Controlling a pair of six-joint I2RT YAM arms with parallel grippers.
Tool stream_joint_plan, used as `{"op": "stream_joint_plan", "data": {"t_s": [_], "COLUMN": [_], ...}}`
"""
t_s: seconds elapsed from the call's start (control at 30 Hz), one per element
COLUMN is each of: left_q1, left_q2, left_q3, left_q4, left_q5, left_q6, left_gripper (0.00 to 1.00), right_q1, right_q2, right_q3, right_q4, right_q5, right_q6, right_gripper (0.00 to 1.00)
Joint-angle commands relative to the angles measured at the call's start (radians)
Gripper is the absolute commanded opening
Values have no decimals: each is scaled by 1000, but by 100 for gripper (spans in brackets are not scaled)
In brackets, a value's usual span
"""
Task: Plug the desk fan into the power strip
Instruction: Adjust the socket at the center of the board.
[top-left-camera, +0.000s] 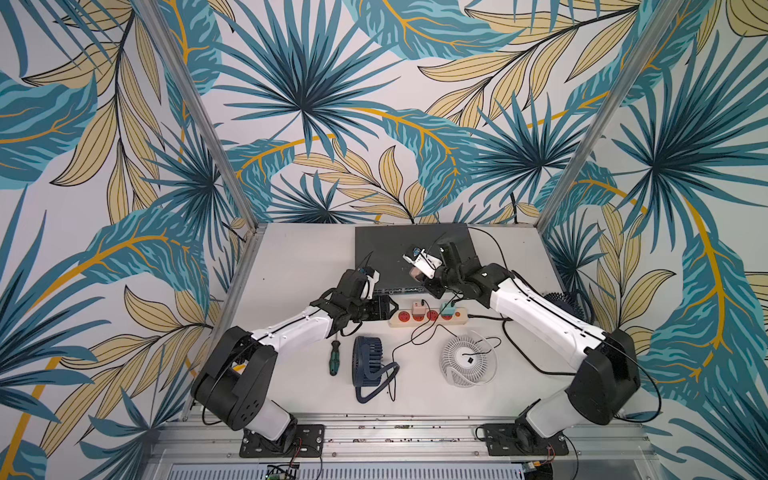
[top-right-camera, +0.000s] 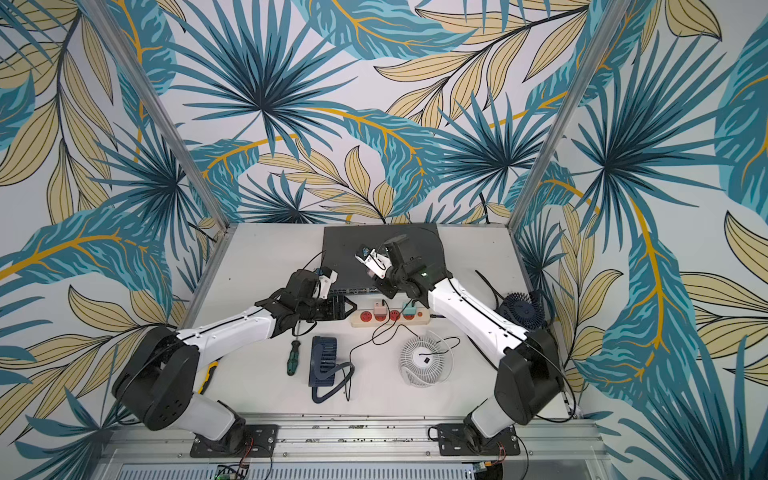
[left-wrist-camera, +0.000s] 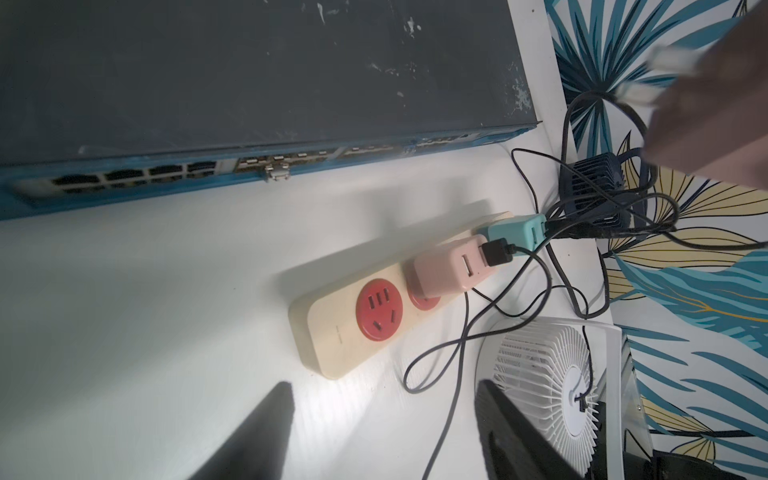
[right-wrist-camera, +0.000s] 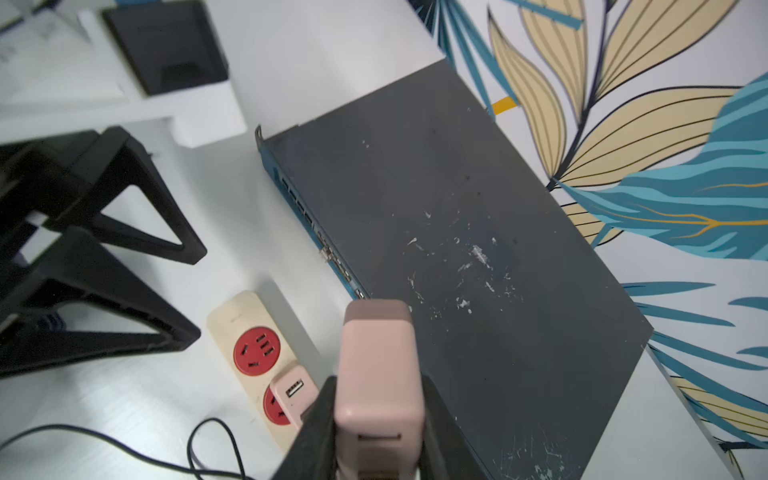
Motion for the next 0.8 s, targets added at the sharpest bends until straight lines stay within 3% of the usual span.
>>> {"op": "stream_joint_plan", "data": {"t_s": [0.0, 0.37, 0.77], "left_q1": [5, 8, -16], "left_q2": [47, 97, 230], "left_q3": [44, -18, 50], "left_q4": [52, 57, 177], "left_q5": [49, 36, 70], "left_q6": [35, 27, 3], "left_gripper": [63, 57, 33], "right_q1": [37, 52, 118], "right_q2": [82, 157, 194], "right_q3": [55, 129, 172], "right_q4": [-159, -269, -327], "right_q5": [56, 48, 26], "right_q6": [-123, -147, -175], "right_gripper": [0, 0, 0]}}
